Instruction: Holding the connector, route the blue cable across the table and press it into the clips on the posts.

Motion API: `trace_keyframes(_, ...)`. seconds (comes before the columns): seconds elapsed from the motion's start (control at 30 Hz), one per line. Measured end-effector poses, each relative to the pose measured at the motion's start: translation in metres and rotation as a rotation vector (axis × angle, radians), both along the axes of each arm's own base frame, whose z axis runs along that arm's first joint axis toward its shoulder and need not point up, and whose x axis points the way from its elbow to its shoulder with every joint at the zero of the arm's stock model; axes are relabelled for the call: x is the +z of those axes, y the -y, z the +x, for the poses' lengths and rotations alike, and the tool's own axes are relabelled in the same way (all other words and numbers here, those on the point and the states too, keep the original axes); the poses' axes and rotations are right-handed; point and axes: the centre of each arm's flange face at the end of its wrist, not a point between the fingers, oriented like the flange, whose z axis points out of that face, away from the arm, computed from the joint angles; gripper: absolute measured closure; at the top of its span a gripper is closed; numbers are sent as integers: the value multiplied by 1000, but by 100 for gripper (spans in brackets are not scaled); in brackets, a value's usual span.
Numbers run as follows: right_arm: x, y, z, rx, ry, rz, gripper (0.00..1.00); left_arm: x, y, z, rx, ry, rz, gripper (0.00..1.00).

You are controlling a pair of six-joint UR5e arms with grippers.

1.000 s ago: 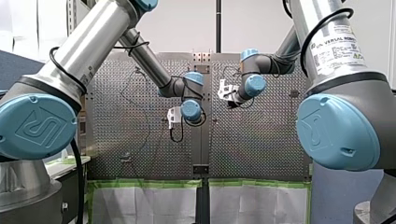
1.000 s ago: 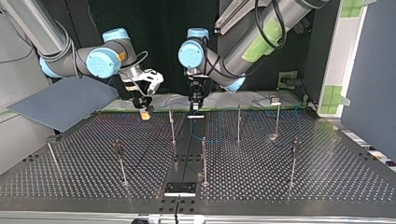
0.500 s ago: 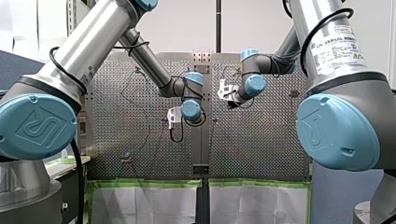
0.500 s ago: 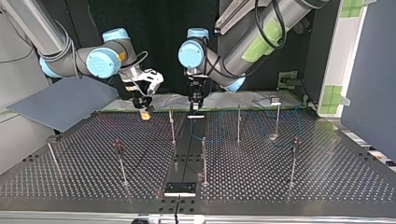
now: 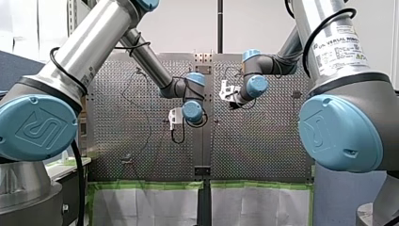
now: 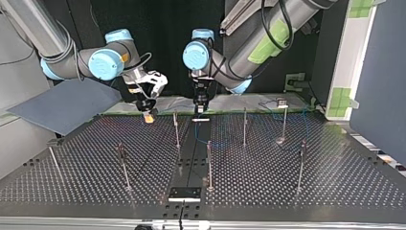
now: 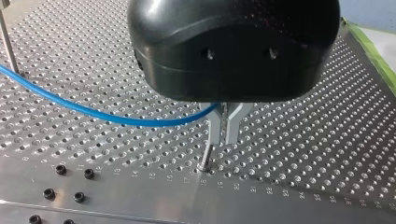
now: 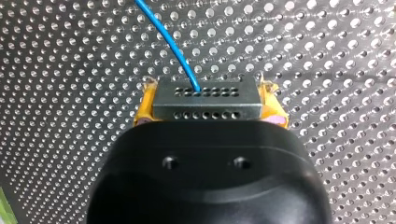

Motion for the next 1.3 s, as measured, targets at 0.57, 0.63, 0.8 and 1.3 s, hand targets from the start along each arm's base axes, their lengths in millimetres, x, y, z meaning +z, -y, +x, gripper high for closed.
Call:
trace_keyframes(0.57,0,0,0,0,0,0,100,0,0,0,0,0,-1,89)
trace_keyframes(0.63,0,0,0,0,0,0,100,3,0,0,1,4,-4,89)
trace_keyframes(0.8,-1,0,0,1,-1,1,100,5,0,1,2,7,-9,89)
trace_keyframes(1.3,-1,0,0,2,-2,1,100,5,0,1,2,7,-10,89)
